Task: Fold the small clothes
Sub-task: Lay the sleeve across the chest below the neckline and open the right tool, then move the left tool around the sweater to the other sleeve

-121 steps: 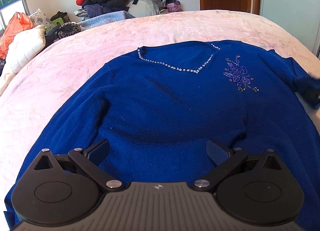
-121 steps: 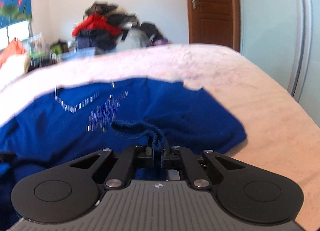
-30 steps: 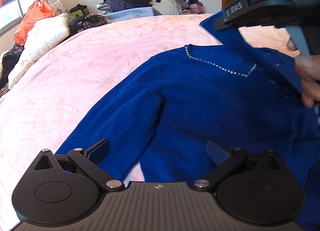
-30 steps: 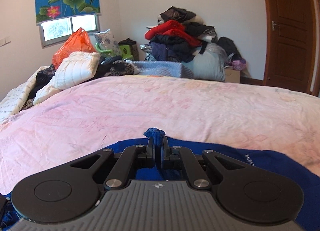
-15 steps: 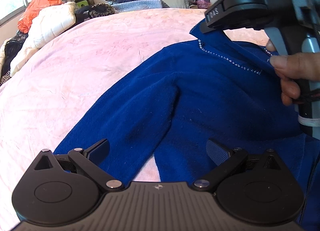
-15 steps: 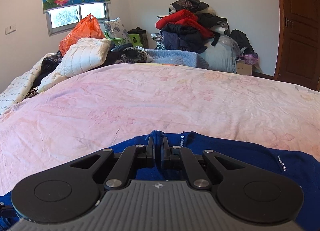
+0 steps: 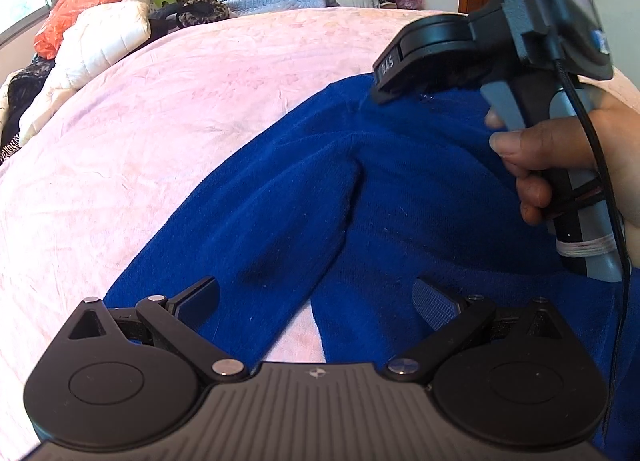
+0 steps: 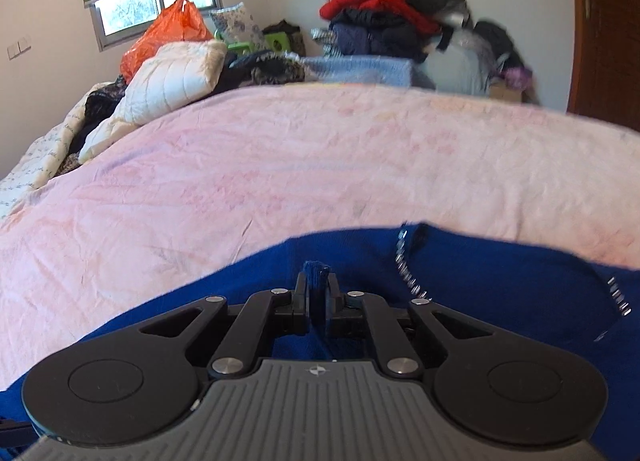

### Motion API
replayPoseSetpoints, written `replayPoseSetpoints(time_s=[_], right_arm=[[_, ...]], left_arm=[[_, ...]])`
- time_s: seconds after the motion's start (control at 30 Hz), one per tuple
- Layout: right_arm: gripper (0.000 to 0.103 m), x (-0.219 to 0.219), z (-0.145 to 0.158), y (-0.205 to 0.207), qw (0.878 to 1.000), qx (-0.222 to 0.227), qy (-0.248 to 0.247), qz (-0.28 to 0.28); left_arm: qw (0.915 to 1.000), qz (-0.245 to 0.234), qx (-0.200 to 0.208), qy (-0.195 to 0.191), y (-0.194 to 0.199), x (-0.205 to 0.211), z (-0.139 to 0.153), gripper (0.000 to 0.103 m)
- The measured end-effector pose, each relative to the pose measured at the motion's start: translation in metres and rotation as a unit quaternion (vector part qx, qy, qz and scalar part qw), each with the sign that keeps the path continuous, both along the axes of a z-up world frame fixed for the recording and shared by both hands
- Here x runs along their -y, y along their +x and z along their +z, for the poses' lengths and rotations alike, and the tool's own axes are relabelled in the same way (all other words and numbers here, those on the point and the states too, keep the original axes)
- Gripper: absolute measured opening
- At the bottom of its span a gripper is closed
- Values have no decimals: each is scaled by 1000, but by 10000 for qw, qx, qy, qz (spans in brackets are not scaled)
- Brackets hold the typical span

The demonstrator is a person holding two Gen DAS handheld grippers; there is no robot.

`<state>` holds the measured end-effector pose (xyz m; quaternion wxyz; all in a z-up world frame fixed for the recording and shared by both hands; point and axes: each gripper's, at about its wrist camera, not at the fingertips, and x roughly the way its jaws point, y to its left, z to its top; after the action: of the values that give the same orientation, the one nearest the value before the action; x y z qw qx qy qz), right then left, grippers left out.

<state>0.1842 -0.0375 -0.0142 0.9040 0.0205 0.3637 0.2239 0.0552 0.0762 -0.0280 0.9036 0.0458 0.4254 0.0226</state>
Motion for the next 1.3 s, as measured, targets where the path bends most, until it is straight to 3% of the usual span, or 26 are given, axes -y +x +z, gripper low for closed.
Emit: replayPoseSetpoints(time_s=[0.1,0.2,0.3,0.43,0.53,0.63,0.77,0.9,1.03,1.3], right_arm=[[40,7,-1,-1,9989,-275,346,130],[53,25,15,-12,9937,-326,1059,189],[55,43,24,-17,9847,-436,1681,144],[55,43,9,-19,9913,-738,1077,-137],[57,36,-6,-19,9916,-1073,720,-18],[58,42,1,-30,9923,-937,805,-93],[76,48,13,-39,9946,-690,766,-99],[75,48,1,-41,9957,-870,228,-214],[77,57,12,-62,9968,-643,429,-207],[85,72,22,-96,9978,-241,359,-506]], left_arm=[[10000,-8,8,17,0,0,0,103],[10000,7,-3,0,0,0,0,103],[10000,-1,1,-7,0,1,0,103],[10000,-32,-5,-4,-1,3,1,103],[10000,-38,-39,-48,-2,2,1,103],[10000,-13,-31,-51,-3,2,1,103],[9999,39,-39,-92,-4,0,2,103],[9999,7,-34,-132,-8,2,3,103],[10000,-24,-33,-69,-10,6,3,103],[10000,32,-61,-33,-13,8,4,103]])
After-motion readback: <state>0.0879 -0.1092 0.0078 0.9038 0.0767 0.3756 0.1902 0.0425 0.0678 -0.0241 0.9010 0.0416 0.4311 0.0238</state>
